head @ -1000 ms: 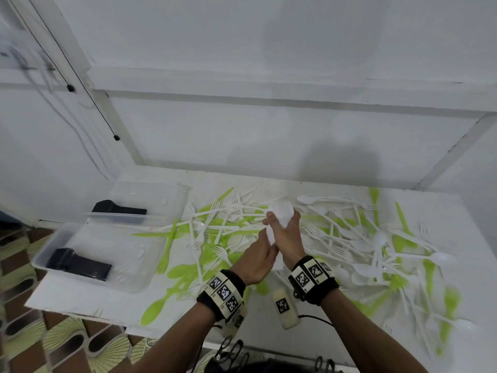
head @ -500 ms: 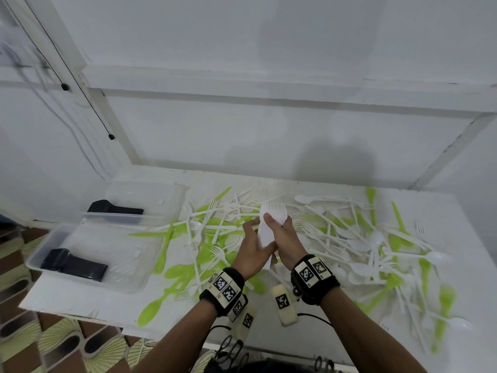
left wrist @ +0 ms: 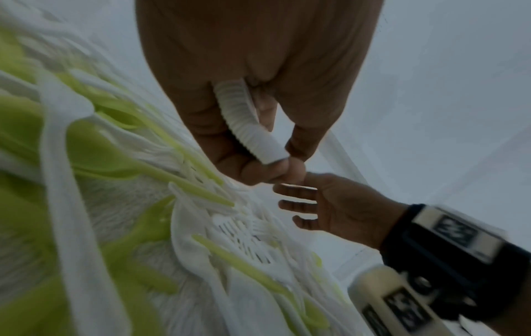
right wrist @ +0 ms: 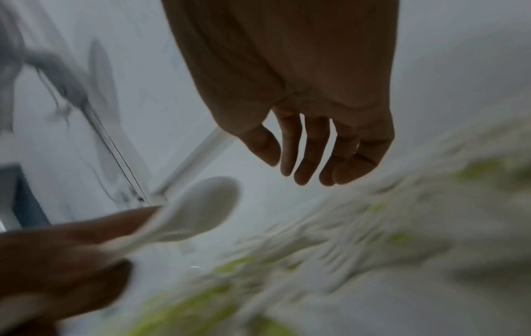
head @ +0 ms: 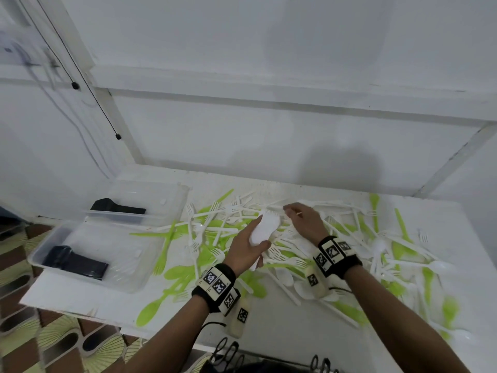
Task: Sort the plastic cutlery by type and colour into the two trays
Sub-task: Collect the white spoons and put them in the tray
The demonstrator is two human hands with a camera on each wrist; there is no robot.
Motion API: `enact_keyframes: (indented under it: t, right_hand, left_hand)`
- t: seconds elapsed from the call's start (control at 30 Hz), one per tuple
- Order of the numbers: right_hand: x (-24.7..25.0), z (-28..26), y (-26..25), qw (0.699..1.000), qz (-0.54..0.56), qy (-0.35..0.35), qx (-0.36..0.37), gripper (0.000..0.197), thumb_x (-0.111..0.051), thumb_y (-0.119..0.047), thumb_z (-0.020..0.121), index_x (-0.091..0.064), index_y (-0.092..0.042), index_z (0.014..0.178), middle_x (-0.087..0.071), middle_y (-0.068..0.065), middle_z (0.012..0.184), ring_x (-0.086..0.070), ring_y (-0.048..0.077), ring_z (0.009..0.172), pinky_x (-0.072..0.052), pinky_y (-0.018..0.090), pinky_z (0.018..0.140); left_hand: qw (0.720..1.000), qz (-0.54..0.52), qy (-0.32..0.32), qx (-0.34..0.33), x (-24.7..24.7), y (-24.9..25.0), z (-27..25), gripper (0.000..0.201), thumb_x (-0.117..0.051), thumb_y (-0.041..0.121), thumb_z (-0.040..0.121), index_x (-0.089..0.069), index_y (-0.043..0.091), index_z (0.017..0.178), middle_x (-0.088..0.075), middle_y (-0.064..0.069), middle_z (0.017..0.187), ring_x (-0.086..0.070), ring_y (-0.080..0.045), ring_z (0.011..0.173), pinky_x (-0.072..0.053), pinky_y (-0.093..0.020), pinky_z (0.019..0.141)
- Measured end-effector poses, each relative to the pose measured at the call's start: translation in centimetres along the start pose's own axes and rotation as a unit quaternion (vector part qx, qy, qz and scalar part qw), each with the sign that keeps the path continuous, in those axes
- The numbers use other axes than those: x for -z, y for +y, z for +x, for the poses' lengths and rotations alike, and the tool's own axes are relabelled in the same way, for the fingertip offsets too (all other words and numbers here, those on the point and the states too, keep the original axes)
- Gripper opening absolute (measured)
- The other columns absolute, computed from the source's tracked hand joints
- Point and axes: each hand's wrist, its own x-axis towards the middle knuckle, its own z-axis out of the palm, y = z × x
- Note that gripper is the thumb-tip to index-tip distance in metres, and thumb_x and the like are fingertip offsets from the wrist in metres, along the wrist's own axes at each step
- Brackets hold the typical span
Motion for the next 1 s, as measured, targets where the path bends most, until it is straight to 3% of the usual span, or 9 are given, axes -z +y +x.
enact_keyframes:
  t: [0.07,0.17,0.3,0.4,0.57,0.77,0.83,0.93,1.0]
  right_hand:
    - [2.1,2.7,1.5,0.990,-0.111,0.067,0.051,0.020,-0.059,-0.006,0.095,-0.074,-0.011,0.108,-0.072,0.008,0.112,-0.068,0.027,0.101,-0.043,0.022,0.089]
    - [4.7,6.6,3.4,0.961,-0.262,0.078,0.042,0.032,-0.054,0.001,0.094,-0.071,-0.009,0.120,-0.065,0.017,0.125,-0.060,0.037,0.114,-0.043,0.036,0.101]
    - [6.7,8.9,5.6,0.910,-0.414,0.001,-0.025,0.043,-0.049,-0.010,0.099,-0.056,-0.021,0.140,-0.049,0.008,0.146,-0.042,0.032,0.134,-0.041,0.048,0.107]
    - [7.2,8.9,6.2,0.890,-0.454,-0.036,0.000,0.033,-0.050,-0.019,0.100,-0.063,-0.022,0.130,-0.054,0.008,0.136,-0.052,0.031,0.124,-0.047,0.047,0.101]
    - [7.2,7.6,5.9,0.893,-0.446,-0.036,0.048,0.019,-0.058,-0.030,0.101,-0.071,-0.024,0.113,-0.066,0.003,0.118,-0.061,0.025,0.110,-0.051,0.036,0.089]
    - [7.2,5.3,5.9,0.946,-0.318,0.014,0.069,0.011,-0.078,-0.024,0.087,-0.077,-0.016,0.094,-0.073,0.003,0.099,-0.066,0.024,0.094,-0.050,0.032,0.080]
    - [7.0,4.7,5.7,0.954,-0.280,0.046,0.101,0.009,-0.078,-0.021,0.086,-0.077,-0.014,0.090,-0.073,0.003,0.096,-0.066,0.024,0.089,-0.046,0.030,0.075]
    - [6.4,3.8,5.1,0.956,-0.230,0.088,0.160,0.009,-0.076,-0.017,0.090,-0.079,-0.011,0.095,-0.074,0.005,0.096,-0.069,0.025,0.086,-0.051,0.033,0.077]
    - [5.8,3.1,4.5,0.958,-0.192,0.103,0.186,0.012,-0.076,-0.015,0.090,-0.080,-0.010,0.100,-0.075,0.005,0.095,-0.070,0.023,0.083,-0.056,0.036,0.080]
  left_hand:
    - [0.999,-0.021,0.006,0.028,-0.1,-0.2,-0.4,0.069,-0.070,0.010,0.092,-0.043,0.031,0.152,-0.068,-0.007,0.121,-0.060,-0.028,0.045,-0.050,-0.031,0.051]
    - [0.997,-0.053,0.015,0.054,0.1,-1.2,-0.8,0.072,-0.076,0.019,0.086,-0.045,0.035,0.148,-0.058,-0.012,0.139,-0.063,-0.032,0.051,-0.050,-0.033,0.051]
    - [0.993,-0.081,0.035,0.081,0.3,-1.2,-1.6,0.073,-0.073,0.009,0.089,-0.040,0.032,0.151,-0.070,-0.012,0.094,-0.058,-0.026,0.057,-0.049,-0.036,0.053]
    - [0.992,-0.089,0.044,0.077,0.3,-1.3,-1.8,0.072,-0.071,0.006,0.090,-0.041,0.032,0.150,-0.070,-0.009,0.087,-0.058,-0.024,0.056,-0.050,-0.034,0.054]
    - [0.994,-0.080,0.049,0.064,-0.2,-1.9,-1.2,0.072,-0.075,0.013,0.089,-0.043,0.032,0.151,-0.059,-0.009,0.136,-0.064,-0.022,0.063,-0.055,-0.032,0.062]
    - [0.996,-0.064,0.008,0.058,-0.9,-1.8,0.2,0.072,-0.074,0.009,0.088,-0.043,0.030,0.150,-0.054,-0.007,0.143,-0.066,-0.019,0.064,-0.053,-0.029,0.062]
    - [0.997,-0.057,0.001,0.045,-1.3,-1.3,0.4,0.071,-0.075,0.012,0.087,-0.046,0.033,0.148,-0.053,0.003,0.144,-0.070,-0.019,0.078,-0.058,-0.036,0.068]
    - [0.999,-0.039,0.008,0.030,-1.7,-1.1,0.6,0.077,-0.078,0.036,0.078,-0.045,0.047,0.146,-0.049,0.014,0.149,-0.064,-0.025,0.117,-0.056,-0.055,0.094]
    - [0.998,-0.048,0.009,0.024,-1.8,-1.0,0.9,0.079,-0.078,0.039,0.076,-0.045,0.045,0.148,-0.049,0.015,0.149,-0.061,-0.025,0.123,-0.055,-0.056,0.097]
